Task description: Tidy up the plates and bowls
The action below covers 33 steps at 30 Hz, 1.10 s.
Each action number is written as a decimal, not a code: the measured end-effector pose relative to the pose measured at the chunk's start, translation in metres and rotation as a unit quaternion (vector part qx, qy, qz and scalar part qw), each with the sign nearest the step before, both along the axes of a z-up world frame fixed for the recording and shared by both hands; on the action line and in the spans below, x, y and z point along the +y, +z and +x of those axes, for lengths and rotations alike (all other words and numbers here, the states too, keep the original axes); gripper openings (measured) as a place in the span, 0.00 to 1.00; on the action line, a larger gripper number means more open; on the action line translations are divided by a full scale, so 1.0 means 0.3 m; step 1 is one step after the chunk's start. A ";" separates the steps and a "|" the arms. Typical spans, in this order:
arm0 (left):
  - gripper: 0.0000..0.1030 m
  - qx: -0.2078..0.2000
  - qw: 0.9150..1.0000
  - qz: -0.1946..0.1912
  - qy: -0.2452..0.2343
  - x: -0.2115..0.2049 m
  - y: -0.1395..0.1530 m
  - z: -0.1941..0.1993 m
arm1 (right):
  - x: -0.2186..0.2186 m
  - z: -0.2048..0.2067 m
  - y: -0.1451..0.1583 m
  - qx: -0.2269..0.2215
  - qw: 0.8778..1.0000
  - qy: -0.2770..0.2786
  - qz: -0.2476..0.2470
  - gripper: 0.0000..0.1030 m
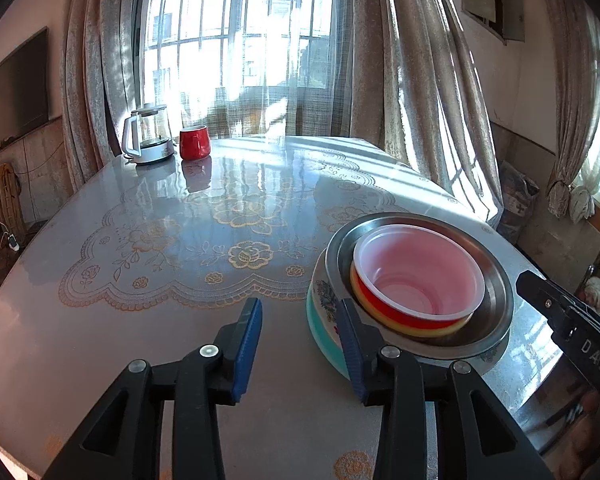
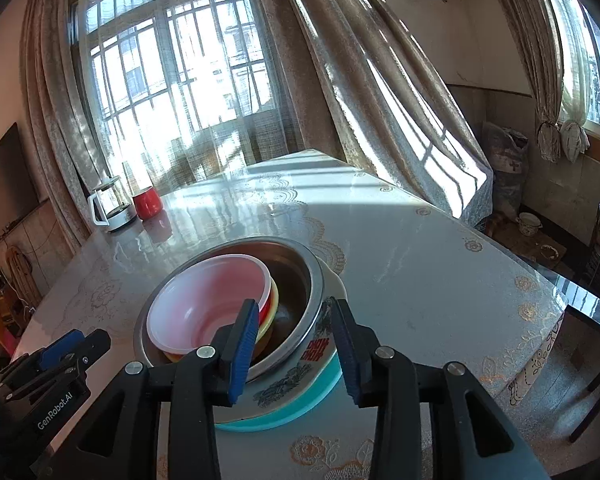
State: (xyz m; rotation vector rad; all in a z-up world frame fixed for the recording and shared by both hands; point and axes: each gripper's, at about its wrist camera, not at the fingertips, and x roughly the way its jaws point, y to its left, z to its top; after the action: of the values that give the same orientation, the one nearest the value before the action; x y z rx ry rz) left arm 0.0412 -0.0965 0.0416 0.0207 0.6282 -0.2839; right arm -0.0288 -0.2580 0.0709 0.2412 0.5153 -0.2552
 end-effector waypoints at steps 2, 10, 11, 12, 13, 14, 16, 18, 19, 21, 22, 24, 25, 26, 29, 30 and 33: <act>0.39 0.003 1.000 -0.002 0.002 0.004 -0.001 -0.010 | 0.018 -0.003 0.001 0.000 1.000 -0.001 -0.009 0.38; 0.47 -0.007 1.000 -0.006 0.013 0.029 0.015 -0.042 | 0.075 -0.007 0.017 -0.006 0.999 0.008 -0.032 0.39; 0.48 -0.008 1.000 -0.006 0.014 0.033 0.016 -0.044 | 0.078 -0.005 0.015 -0.005 0.999 0.009 -0.033 0.39; 0.48 -0.008 1.000 -0.007 0.015 0.038 0.016 -0.046 | 0.081 -0.004 0.013 -0.004 0.999 0.010 -0.033 0.39; 0.49 -0.008 1.000 -0.008 0.016 0.042 0.016 -0.046 | 0.083 -0.006 0.009 -0.004 0.999 0.011 -0.033 0.39; 0.49 -0.008 1.000 -0.008 0.018 0.045 0.016 -0.046 | 0.087 -0.006 0.009 -0.004 0.999 0.011 -0.033 0.39; 0.51 -0.007 1.000 -0.008 0.020 0.048 0.015 -0.045 | 0.093 -0.004 0.008 -0.003 0.999 0.013 -0.036 0.39; 0.51 -0.006 1.000 -0.008 0.023 0.051 0.011 -0.046 | 0.097 -0.002 0.008 -0.003 0.999 0.015 -0.036 0.39; 0.52 -0.006 1.000 -0.007 0.023 0.051 0.010 -0.046 | 0.098 -0.001 0.007 -0.003 0.999 0.016 -0.037 0.39; 0.52 -0.005 1.000 -0.006 0.023 0.051 0.008 -0.046 | 0.100 0.002 0.004 -0.001 0.999 0.017 -0.038 0.39; 0.52 -0.006 1.000 -0.006 0.023 0.050 0.010 -0.048 | 0.099 0.002 0.004 -0.001 0.999 0.017 -0.037 0.39; 0.52 -0.007 1.000 -0.005 0.023 0.051 0.011 -0.050 | 0.100 0.001 0.004 -0.002 0.999 0.017 -0.038 0.39; 0.52 -0.008 1.000 -0.005 0.022 0.048 0.011 -0.048 | 0.097 0.003 0.005 -0.002 0.999 0.016 -0.039 0.39; 0.53 -0.007 1.000 -0.005 0.023 0.048 0.011 -0.048 | 0.096 0.004 0.005 -0.002 0.999 0.016 -0.038 0.39; 0.53 -0.007 1.000 -0.005 0.025 0.050 0.012 -0.048 | 0.098 0.003 0.004 -0.002 0.999 0.017 -0.039 0.39; 0.54 -0.007 1.000 -0.003 0.026 0.049 0.012 -0.047 | 0.097 0.003 0.003 -0.002 0.999 0.017 -0.039 0.39; 0.54 -0.005 1.000 0.002 0.028 0.045 0.009 -0.046 | 0.098 0.004 0.000 -0.001 0.999 0.017 -0.038 0.39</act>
State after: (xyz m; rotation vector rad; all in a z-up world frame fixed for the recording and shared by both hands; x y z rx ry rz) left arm 0.0275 -0.0830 0.0442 0.0078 0.6177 -0.2290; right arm -0.0276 -0.2285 0.0708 0.1583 0.5058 -0.2412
